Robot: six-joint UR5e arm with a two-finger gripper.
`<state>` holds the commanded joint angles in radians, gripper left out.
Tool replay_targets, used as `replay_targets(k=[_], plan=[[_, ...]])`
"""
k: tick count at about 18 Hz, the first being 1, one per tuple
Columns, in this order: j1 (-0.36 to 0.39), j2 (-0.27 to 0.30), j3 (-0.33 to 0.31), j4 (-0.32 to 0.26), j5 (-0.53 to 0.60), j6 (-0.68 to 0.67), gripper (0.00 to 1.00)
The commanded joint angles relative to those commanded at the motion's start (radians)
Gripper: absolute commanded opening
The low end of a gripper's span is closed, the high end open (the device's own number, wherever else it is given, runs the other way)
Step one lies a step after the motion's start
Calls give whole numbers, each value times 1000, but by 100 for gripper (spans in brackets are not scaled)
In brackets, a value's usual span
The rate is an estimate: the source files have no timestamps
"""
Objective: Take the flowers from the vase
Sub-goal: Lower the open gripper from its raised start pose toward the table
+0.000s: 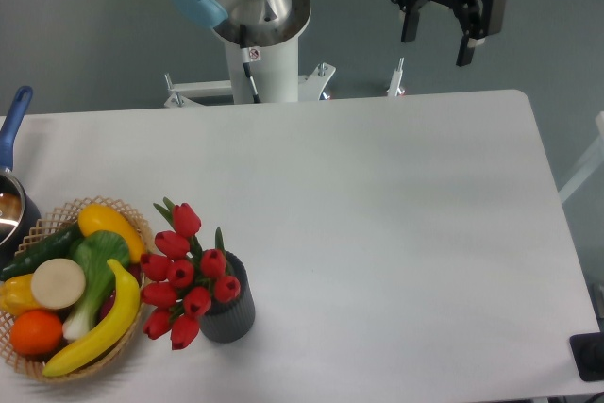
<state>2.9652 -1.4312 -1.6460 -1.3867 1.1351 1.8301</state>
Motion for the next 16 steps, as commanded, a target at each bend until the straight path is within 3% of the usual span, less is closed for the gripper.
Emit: replay_targets(k=[5, 9, 13, 16], plan=[[-5, 0, -1, 0, -3, 0, 100], [-5, -2, -24, 0, -72, -23, 100], [-6, 12, -89, 89, -87, -129, 100], [-9, 21, -107, 104, -132, -244, 100]])
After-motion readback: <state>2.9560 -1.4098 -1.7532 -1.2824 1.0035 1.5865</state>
